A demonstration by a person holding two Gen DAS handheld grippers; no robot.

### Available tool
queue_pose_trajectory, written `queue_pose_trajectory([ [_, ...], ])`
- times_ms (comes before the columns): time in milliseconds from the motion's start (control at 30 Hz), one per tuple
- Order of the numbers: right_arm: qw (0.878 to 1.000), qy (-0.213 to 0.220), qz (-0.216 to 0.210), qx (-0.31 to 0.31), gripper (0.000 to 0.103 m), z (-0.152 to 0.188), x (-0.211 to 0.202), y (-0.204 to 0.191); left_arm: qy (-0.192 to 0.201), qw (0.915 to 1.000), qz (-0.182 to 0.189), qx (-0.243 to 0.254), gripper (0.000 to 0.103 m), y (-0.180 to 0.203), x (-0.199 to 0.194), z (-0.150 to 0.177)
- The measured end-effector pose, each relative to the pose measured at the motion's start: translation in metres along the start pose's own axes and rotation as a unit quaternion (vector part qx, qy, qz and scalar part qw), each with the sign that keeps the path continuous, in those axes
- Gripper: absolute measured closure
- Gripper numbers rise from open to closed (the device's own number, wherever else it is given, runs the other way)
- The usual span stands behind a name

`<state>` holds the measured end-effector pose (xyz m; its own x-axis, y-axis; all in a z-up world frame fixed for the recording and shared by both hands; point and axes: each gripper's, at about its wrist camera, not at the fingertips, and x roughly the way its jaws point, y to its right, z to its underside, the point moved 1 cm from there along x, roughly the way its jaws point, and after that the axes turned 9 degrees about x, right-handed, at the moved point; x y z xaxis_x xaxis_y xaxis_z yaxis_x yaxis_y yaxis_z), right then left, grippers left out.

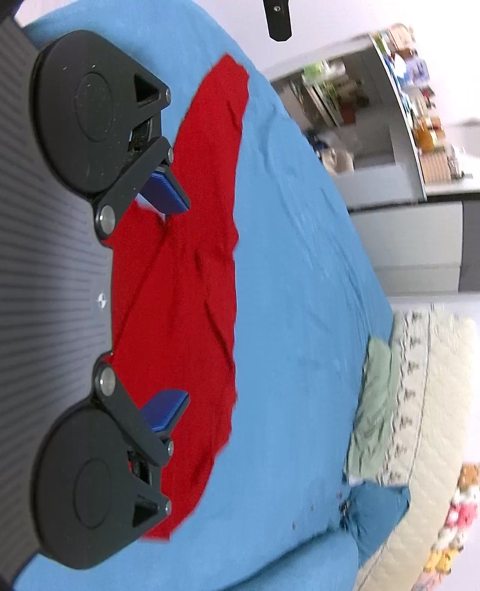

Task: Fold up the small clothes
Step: 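Move the left tool to the other sleeve cuff and grasp it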

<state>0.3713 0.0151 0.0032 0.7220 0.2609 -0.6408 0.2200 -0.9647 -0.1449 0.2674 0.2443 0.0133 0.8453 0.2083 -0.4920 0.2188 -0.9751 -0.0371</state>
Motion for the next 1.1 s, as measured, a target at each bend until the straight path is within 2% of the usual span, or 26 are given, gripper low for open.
queue_pose_trajectory([
  [200, 0.999, -0.026, -0.033, 0.003, 0.0, 0.012, 0.044, -0.051, -0.038, 0.9951, -0.064, -0.065, 0.001, -0.084, 0.038, 0.041],
  [333, 0.998, -0.046, -0.04, -0.002, 0.0, 0.022, 0.073, -0.077, -0.067, 0.9883, -0.079, -0.112, 0.003, -0.126, 0.074, 0.07],
  [433, 0.998, -0.053, -0.04, -0.004, 0.0, 0.03, 0.091, -0.088, -0.084, 0.9828, -0.079, -0.144, 0.008, -0.149, 0.1, 0.091],
  [567, 0.997, -0.055, -0.05, -0.009, 0.0, 0.037, 0.112, -0.095, -0.09, 0.9744, -0.055, -0.199, 0.021, -0.17, 0.128, 0.114],
  [667, 0.997, -0.059, -0.053, -0.013, 0.0, 0.042, 0.128, -0.097, -0.088, 0.9727, -0.046, -0.209, 0.037, -0.172, 0.147, 0.118],
  [767, 0.996, -0.063, -0.059, -0.009, 0.0, 0.046, 0.141, -0.096, -0.08, 0.9725, -0.052, -0.213, 0.04, -0.172, 0.164, 0.116],
  [833, 0.996, -0.064, -0.06, -0.004, 0.0, 0.049, 0.148, -0.095, -0.07, 0.9713, -0.058, -0.22, 0.051, -0.174, 0.173, 0.115],
  [933, 0.996, -0.067, -0.06, 0.006, 0.0, 0.051, 0.153, -0.089, -0.069, 0.9691, -0.063, -0.228, 0.075, -0.179, 0.188, 0.111],
  [967, 0.996, -0.068, -0.062, 0.01, 0.0, 0.051, 0.155, -0.087, -0.07, 0.9677, -0.066, -0.233, 0.091, -0.181, 0.191, 0.11],
  [1033, 0.995, -0.068, -0.065, 0.016, 0.0, 0.052, 0.156, -0.083, -0.071, 0.9653, -0.063, -0.243, 0.094, -0.184, 0.196, 0.11],
  [1100, 0.996, -0.065, -0.063, 0.017, 0.0, 0.052, 0.156, -0.08, -0.069, 0.9668, -0.066, -0.237, 0.095, -0.182, 0.195, 0.107],
])
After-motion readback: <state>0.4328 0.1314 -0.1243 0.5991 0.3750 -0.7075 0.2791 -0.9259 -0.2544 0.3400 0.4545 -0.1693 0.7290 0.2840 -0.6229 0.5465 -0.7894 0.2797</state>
